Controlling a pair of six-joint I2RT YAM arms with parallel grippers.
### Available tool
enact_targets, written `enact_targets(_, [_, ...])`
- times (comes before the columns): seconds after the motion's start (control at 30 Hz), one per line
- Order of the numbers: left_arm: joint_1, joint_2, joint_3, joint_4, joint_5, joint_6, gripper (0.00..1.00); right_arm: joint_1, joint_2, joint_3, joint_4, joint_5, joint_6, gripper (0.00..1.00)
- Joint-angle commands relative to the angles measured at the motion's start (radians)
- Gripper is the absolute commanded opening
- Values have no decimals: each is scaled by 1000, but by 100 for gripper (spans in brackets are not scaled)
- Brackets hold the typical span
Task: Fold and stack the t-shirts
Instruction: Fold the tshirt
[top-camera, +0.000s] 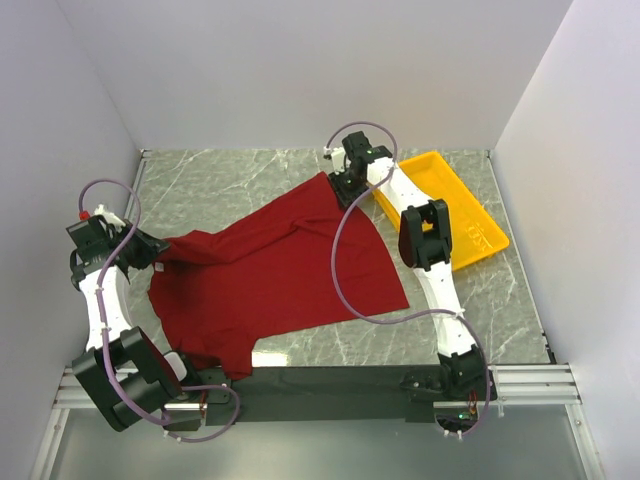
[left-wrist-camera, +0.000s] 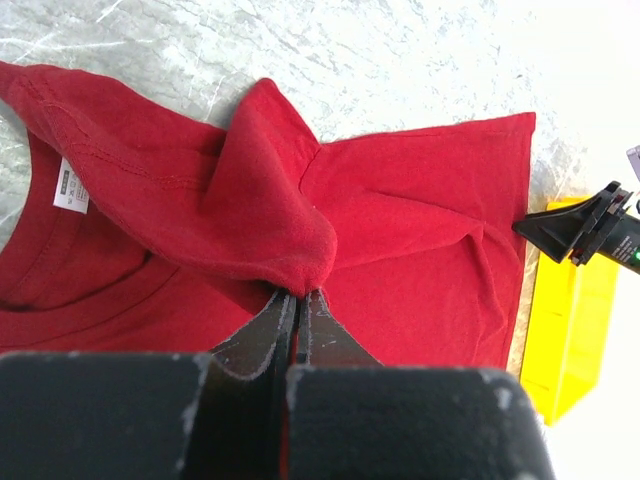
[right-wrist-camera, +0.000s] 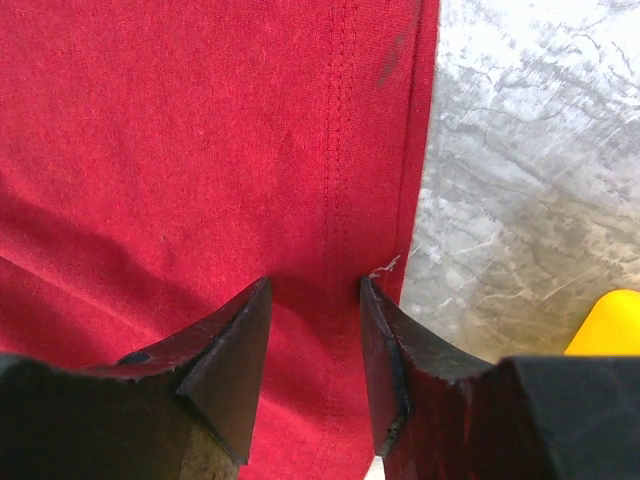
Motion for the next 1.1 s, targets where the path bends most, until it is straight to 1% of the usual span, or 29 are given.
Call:
enact_targets(0.0, [1, -24, 35, 22, 36, 9, 1, -3, -26, -21, -39, 21, 17, 48])
enact_targets(0.03, [1, -26, 35, 24, 38, 9, 1, -3, -28, -26, -41, 24, 22, 47])
enact_targets(0.07, [1, -28, 33, 27, 43, 8, 1, -6, -30, -30, -42, 24, 22, 45])
enact_targets(0.17, [1, -29, 32, 33, 50, 6, 1, -4, -30, -52, -54, 23, 23, 30])
enact_targets(0.2, [1, -28, 32, 33, 52, 6, 1, -3, -33, -70, -56, 21, 23, 18])
enact_targets(0.27, [1, -31, 30, 33, 56, 9, 1, -4, -48, -102, -47, 17, 23, 8])
enact_targets(0.3, [1, -34, 32, 31, 59, 11, 1, -9, -75, -152, -41, 14, 23, 0])
enact_targets(0.37, [0, -37, 35, 22, 61, 21, 1, -9, -121, -219, -7, 6, 14, 0])
enact_targets(0.4, [1, -40, 38, 18, 60, 26, 1, -11, -176, -301, 7, 7, 10, 0])
enact_targets(0.47, [0, -44, 41, -1, 55, 41, 1, -12, -233, -390, 31, 7, -12, 0])
enact_targets(0.5, [1, -50, 41, -5, 53, 43, 1, -11, -291, -485, 36, -3, -18, 0])
enact_targets(0.57, [1, -58, 35, -18, 56, 52, 1, -12, -351, -585, 53, -20, -43, 0])
enact_targets(0.6, [0, -66, 24, -19, 61, 51, 1, -11, -408, -683, 62, -32, -59, 0])
enact_targets(0.67, [1, -70, 10, -21, 66, 55, 1, -12, -457, -752, 90, -37, -81, 0])
enact_targets(0.7, [1, -77, 4, -18, 66, 54, 1, -18, -495, -780, 105, -40, -90, 9])
enact_targets(0.77, [0, -80, -16, -7, 75, 46, 1, -38, -514, -761, 125, -58, -99, 25])
enact_targets(0.8, [1, -75, -19, 1, 75, 45, 1, -47, -504, -691, 119, -74, -105, 39])
enact_targets(0.83, [1, -72, -19, 2, 82, 43, 1, -55, -488, -643, 111, -81, -113, 45])
enact_targets(0.87, [0, -67, -16, 7, 84, 40, 1, -64, -467, -588, 79, -95, -119, 48])
enact_targets(0.9, [0, -64, -8, 7, 86, 40, 1, -69, -412, -469, 56, -106, -134, 54])
enact_targets(0.93, [1, -58, -2, 5, 87, 40, 1, -75, -349, -347, 13, -117, -144, 57])
enact_targets(0.97, [1, -57, 4, 5, 86, 41, 1, -76, -318, -292, -7, -115, -151, 60])
enact_targets(1.07, [3, -54, 15, 4, 84, 43, 1, -73, -210, -123, -64, -94, -170, 62])
